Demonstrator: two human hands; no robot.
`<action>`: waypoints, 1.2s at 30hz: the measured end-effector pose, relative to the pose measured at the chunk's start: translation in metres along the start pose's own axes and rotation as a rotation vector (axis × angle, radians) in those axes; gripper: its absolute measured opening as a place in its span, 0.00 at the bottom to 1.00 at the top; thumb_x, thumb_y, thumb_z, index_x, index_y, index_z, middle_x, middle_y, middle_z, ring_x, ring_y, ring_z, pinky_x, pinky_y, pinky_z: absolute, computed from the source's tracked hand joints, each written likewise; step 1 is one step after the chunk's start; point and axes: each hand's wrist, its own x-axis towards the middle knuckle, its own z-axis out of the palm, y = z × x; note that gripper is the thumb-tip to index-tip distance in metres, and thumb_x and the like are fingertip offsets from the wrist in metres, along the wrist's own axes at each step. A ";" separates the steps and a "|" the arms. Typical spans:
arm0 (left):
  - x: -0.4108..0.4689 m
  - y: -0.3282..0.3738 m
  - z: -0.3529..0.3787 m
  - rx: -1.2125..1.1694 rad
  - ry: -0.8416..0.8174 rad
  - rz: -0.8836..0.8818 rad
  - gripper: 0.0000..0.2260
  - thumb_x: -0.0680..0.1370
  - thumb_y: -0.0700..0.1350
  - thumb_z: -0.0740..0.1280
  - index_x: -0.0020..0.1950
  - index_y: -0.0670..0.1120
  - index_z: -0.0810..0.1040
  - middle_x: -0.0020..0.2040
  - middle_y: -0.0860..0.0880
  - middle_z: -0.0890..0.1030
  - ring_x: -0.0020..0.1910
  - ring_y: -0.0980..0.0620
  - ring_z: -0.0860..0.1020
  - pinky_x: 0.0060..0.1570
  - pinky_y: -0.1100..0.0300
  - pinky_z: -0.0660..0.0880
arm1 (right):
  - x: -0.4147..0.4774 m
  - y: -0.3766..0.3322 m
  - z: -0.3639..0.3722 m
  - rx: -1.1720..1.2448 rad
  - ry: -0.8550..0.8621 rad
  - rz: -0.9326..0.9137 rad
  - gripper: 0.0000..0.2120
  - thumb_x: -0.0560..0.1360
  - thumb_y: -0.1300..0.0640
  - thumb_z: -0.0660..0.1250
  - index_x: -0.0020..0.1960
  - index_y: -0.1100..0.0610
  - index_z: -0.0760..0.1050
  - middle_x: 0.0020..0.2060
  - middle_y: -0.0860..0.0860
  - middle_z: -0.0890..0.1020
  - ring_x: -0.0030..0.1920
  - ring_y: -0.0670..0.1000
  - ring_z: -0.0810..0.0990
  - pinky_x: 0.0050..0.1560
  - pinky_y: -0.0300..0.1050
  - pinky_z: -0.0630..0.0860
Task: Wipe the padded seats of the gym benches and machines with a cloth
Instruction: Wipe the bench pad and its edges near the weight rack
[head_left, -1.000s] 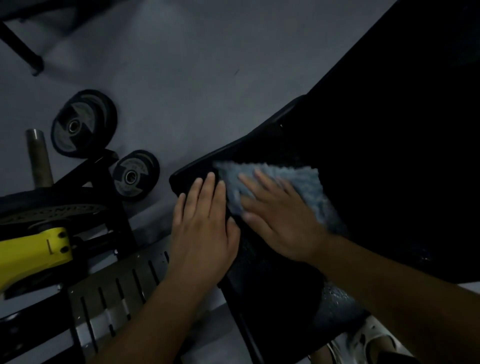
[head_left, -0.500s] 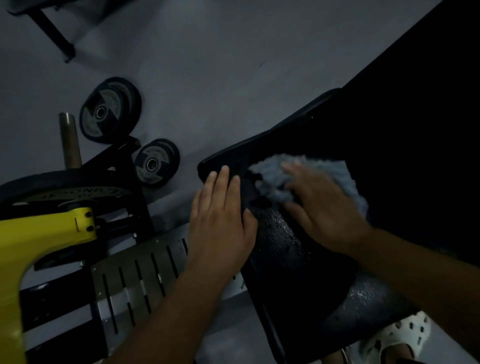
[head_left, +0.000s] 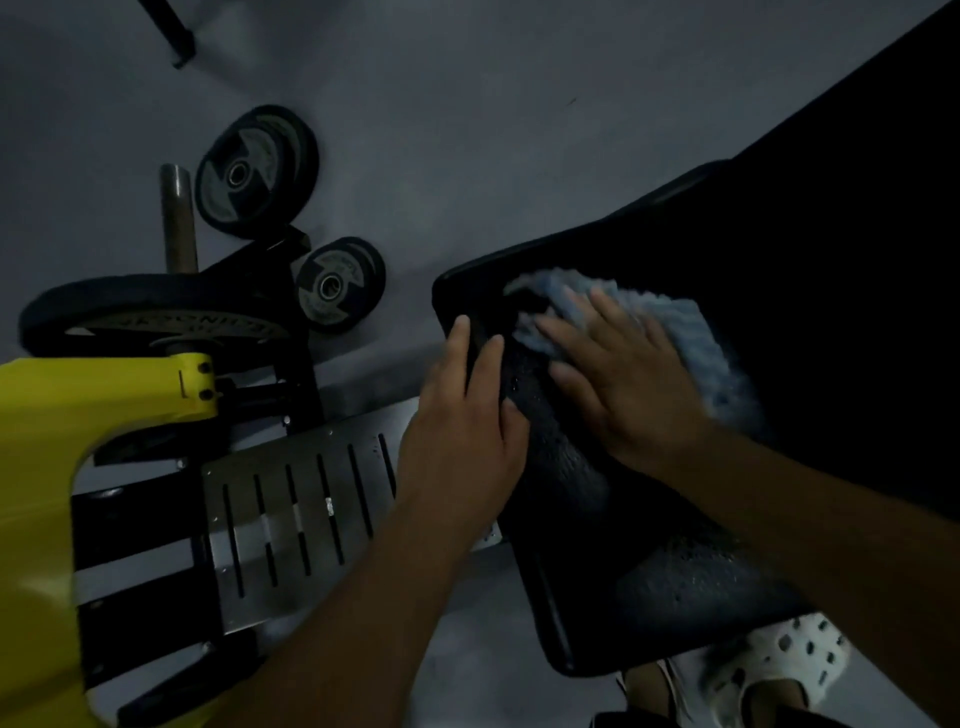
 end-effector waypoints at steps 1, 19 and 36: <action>-0.001 -0.001 -0.001 -0.006 0.004 -0.005 0.26 0.82 0.48 0.58 0.79 0.46 0.60 0.82 0.48 0.52 0.77 0.48 0.60 0.68 0.54 0.68 | 0.007 -0.014 0.001 0.030 0.014 0.043 0.26 0.83 0.41 0.46 0.78 0.46 0.63 0.77 0.52 0.66 0.79 0.55 0.58 0.74 0.64 0.56; -0.053 -0.016 0.002 0.034 -0.044 0.071 0.27 0.78 0.46 0.52 0.79 0.45 0.62 0.80 0.45 0.59 0.76 0.45 0.61 0.72 0.45 0.66 | -0.189 -0.029 0.010 -0.022 -0.166 -0.419 0.25 0.80 0.45 0.59 0.76 0.45 0.65 0.77 0.51 0.65 0.79 0.56 0.57 0.73 0.59 0.61; -0.037 0.010 0.001 0.007 -0.026 0.025 0.29 0.76 0.48 0.53 0.79 0.46 0.61 0.81 0.47 0.56 0.76 0.44 0.60 0.71 0.44 0.66 | -0.155 -0.107 -0.066 1.263 -0.210 0.270 0.26 0.78 0.67 0.61 0.68 0.42 0.68 0.54 0.41 0.83 0.54 0.39 0.80 0.56 0.39 0.77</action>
